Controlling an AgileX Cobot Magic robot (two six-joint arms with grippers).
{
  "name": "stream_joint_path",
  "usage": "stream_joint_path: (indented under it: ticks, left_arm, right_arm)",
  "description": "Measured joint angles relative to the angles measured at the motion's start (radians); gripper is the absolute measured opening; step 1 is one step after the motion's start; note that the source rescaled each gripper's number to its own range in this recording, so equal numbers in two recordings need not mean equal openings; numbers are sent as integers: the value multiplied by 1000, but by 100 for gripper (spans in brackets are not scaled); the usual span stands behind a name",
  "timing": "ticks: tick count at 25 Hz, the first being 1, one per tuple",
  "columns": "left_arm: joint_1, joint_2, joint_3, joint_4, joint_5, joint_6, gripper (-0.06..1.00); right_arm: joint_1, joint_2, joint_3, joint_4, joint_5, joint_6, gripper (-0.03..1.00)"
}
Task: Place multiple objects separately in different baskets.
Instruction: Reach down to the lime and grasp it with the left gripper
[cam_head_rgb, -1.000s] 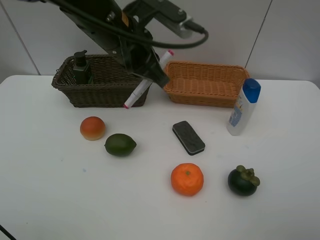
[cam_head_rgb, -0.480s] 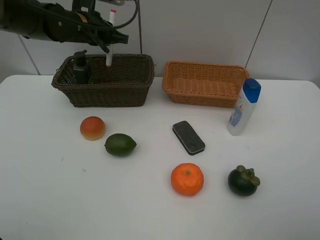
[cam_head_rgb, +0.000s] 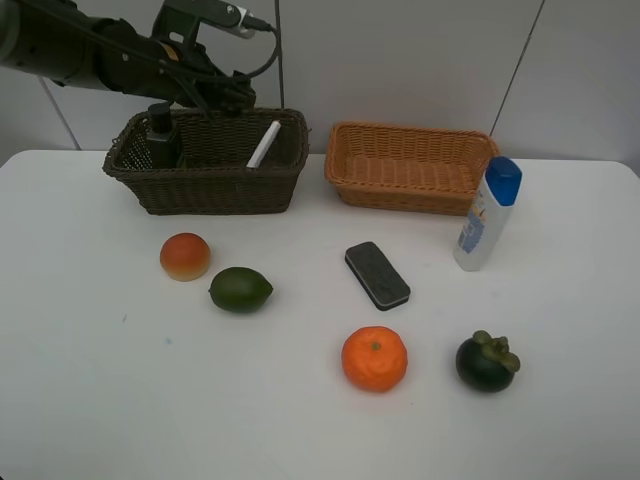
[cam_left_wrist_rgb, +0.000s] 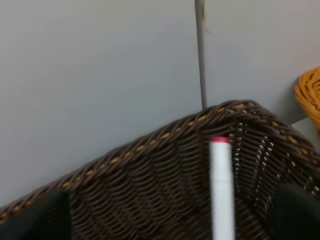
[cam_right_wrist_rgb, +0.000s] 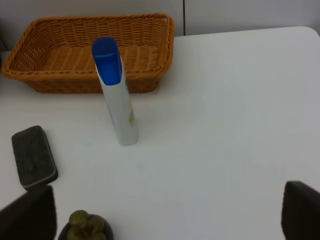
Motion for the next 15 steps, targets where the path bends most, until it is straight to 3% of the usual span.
stream_joint_path:
  ticks: [2, 5, 11, 13, 15]
  left_arm:
    - [-2, -44, 0, 0, 69, 0, 100]
    - [-13, -146, 0, -2, 291, 0, 100]
    - [-39, -295, 0, -25, 964, -36, 100]
    - [-57, -302, 0, -5, 1119, 11, 100]
    - [-95, -301, 0, 17, 1210, 95, 100]
  right_arm:
    - [0, 0, 0, 0, 0, 0, 100]
    - [0, 0, 0, 0, 0, 0, 100]
    - [0, 0, 0, 0, 0, 0, 100]
    - [0, 0, 0, 0, 0, 0, 100]
    - [0, 0, 0, 0, 0, 0, 100]
